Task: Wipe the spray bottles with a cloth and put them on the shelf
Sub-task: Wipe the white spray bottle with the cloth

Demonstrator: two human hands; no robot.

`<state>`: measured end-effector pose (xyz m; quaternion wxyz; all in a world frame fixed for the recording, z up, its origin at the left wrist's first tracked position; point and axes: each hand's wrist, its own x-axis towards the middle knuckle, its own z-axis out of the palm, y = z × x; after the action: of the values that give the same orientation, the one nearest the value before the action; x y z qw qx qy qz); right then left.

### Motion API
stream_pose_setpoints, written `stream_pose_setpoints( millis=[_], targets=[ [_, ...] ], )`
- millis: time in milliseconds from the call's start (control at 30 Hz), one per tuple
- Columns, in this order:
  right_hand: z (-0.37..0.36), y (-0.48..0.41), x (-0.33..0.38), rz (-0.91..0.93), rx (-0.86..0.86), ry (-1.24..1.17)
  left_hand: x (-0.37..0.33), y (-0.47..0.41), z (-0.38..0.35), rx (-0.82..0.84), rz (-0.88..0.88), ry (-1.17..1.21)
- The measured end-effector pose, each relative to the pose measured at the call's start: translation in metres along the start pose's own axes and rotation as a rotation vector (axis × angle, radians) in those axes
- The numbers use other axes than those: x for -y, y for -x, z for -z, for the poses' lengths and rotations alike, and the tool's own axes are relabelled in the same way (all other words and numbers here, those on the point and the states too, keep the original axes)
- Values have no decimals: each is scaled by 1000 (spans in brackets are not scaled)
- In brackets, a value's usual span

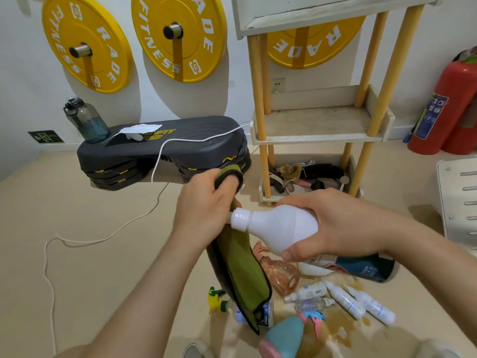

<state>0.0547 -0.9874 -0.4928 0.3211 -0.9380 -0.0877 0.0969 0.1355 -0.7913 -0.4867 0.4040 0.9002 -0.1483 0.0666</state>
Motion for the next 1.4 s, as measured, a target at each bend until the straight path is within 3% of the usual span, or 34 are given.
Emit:
stream_pose_setpoints(
  millis=[67,133,233,333,400,500,567,700,767,867,967,1067,1133,1200,1267,1333,1400],
  targets=[
    [-6,-1,3,10,-34,-89,-6,-5,4,-190,126,354],
    [-11,-3,6,33,-62,-235,-14,-12,15,-229,280,740],
    [-13,-4,12,34,-135,-556,-11,-21,34,-102,358,1282],
    [-19,-9,19,-50,-234,-634,-15,-18,31,66,321,1515],
    [-30,-12,25,-93,-308,-509,-20,-10,11,91,303,1484],
    [-47,-10,39,-158,-401,-406,-21,2,-15,42,263,1074],
    [-53,-8,46,-204,-406,-210,-19,6,-22,32,347,925],
    [-59,-12,37,-228,-548,171,-19,13,-33,77,386,900],
    [-65,-15,33,-221,-564,221,-19,16,-41,86,422,921],
    [-67,-13,34,-239,-482,-54,-20,10,-39,75,416,915],
    [-56,-10,34,-95,-345,-586,-12,-2,-26,284,236,1005],
    [-39,-4,28,15,65,-1175,-6,-6,-9,564,97,1184],
    [-35,-3,20,46,324,-1365,-8,-6,-7,658,52,1247],
    [-38,-5,12,28,357,-1415,-15,-4,-12,595,113,1248],
    [-40,-5,15,-13,247,-1311,-22,-3,-19,416,235,1191],
    [-41,-4,26,-62,47,-1053,-26,-1,-24,226,301,1065],
    [-48,-8,33,-94,-211,-567,-28,3,-29,72,347,964]
  ],
)
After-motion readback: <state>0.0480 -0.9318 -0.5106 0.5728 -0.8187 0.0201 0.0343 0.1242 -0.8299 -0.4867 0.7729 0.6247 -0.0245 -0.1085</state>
